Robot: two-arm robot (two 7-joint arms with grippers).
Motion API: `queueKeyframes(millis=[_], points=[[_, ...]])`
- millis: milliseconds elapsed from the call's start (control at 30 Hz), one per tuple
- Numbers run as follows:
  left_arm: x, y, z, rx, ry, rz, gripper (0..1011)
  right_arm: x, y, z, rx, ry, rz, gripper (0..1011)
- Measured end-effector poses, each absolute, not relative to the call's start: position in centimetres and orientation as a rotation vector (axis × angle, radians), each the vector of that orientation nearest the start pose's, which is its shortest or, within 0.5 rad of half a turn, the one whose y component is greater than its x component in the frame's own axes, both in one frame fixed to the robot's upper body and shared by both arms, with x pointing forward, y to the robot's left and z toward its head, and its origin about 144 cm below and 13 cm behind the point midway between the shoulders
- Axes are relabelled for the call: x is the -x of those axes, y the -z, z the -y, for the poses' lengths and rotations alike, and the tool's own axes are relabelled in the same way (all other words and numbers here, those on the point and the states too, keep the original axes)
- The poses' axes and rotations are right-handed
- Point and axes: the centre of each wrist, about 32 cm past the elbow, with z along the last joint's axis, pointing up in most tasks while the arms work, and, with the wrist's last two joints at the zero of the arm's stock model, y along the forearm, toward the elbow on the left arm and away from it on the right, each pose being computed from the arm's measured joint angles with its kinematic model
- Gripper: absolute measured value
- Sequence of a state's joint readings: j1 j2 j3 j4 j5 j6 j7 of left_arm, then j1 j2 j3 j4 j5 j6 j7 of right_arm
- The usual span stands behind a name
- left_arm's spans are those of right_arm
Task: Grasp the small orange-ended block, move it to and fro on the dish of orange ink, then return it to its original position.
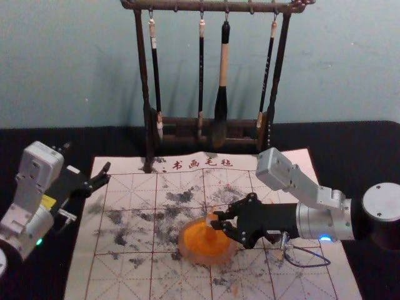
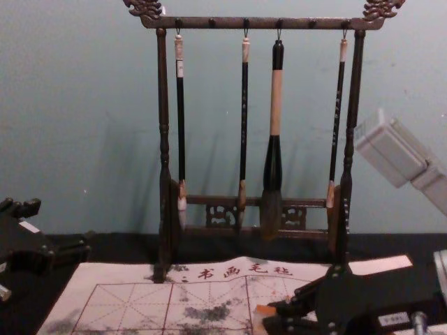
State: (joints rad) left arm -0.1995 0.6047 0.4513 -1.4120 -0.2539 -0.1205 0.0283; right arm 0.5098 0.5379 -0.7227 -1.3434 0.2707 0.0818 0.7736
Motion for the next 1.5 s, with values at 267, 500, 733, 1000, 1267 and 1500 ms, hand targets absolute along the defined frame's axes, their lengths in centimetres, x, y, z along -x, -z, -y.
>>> queueKeyframes(millis=[267, 500, 733, 1000, 1267, 1500], points=[[-48.9, -114.0, -31.0, -0.305, -1.248, 0.285, 1001, -54.8, -118.6, 24.4, 0.476, 0.351, 0.117, 93], [-48.9, -114.0, -31.0, -0.305, -1.248, 0.285, 1001, -54.4, -118.5, 24.9, 0.476, 0.355, 0.108, 93], [-48.9, -114.0, -31.0, -0.304, -1.248, 0.285, 1001, -53.6, -118.8, 25.0, 0.459, 0.339, 0.105, 93], [-48.9, -114.0, -31.0, -0.304, -1.248, 0.285, 1001, -53.0, -118.9, 24.6, 0.452, 0.308, 0.106, 93], [-48.9, -114.0, -31.0, -0.304, -1.248, 0.285, 1001, -53.0, -118.7, 23.9, 0.455, 0.288, 0.106, 94], [-48.9, -114.0, -31.0, -0.304, -1.248, 0.285, 1001, -53.4, -118.4, 23.4, 0.464, 0.288, 0.106, 93]])
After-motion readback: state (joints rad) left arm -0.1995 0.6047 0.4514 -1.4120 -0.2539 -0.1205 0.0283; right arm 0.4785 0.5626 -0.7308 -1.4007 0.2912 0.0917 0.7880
